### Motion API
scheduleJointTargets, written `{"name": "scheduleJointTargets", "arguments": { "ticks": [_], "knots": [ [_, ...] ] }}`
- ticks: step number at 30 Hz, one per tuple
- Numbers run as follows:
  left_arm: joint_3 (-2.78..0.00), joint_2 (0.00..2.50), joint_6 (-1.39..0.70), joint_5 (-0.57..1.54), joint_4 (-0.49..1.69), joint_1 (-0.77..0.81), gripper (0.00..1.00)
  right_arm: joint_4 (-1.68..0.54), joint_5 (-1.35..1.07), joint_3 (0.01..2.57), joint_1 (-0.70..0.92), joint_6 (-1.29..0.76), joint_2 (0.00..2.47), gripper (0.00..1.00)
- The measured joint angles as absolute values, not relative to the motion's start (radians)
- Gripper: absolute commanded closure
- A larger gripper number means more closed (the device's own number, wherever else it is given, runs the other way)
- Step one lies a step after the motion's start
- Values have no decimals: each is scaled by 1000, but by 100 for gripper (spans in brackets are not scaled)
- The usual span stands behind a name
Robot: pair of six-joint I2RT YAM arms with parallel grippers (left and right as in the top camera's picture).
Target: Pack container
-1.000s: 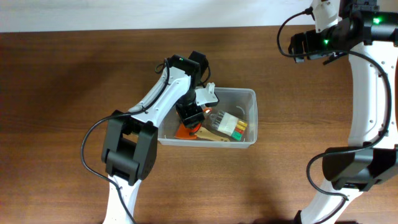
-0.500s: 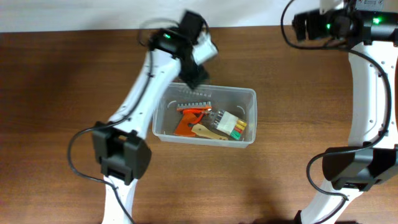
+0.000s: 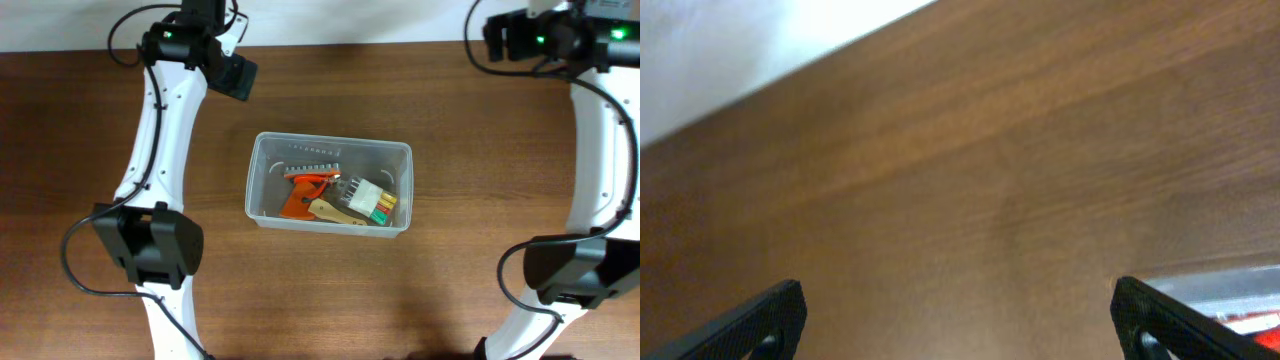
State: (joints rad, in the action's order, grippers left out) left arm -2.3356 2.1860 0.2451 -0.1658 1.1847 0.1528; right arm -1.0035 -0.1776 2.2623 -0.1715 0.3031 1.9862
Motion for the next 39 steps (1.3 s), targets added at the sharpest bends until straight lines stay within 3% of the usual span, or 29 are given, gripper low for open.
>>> {"name": "scheduleJointTargets", "arguments": {
  "ticks": [7,11,16,24,39],
  "knots": [
    [-2241,2029,196,-177,1204,123,1,-977,-171,2116,-302,316,1810,1],
    [-2059,1869,184,-186,1153,89,1,-811,-175,1880,-329,340,1598,1],
    [-1753,1678,167,-191,1028,23,1,-593,-187,1480,-298,352,1345,1],
    [-1248,1309,156,-168,740,-42,1,-496,-194,985,-163,354,1099,1],
    [-641,566,152,-161,421,-42,1,-517,-37,709,-44,313,643,1]
  ]
}}
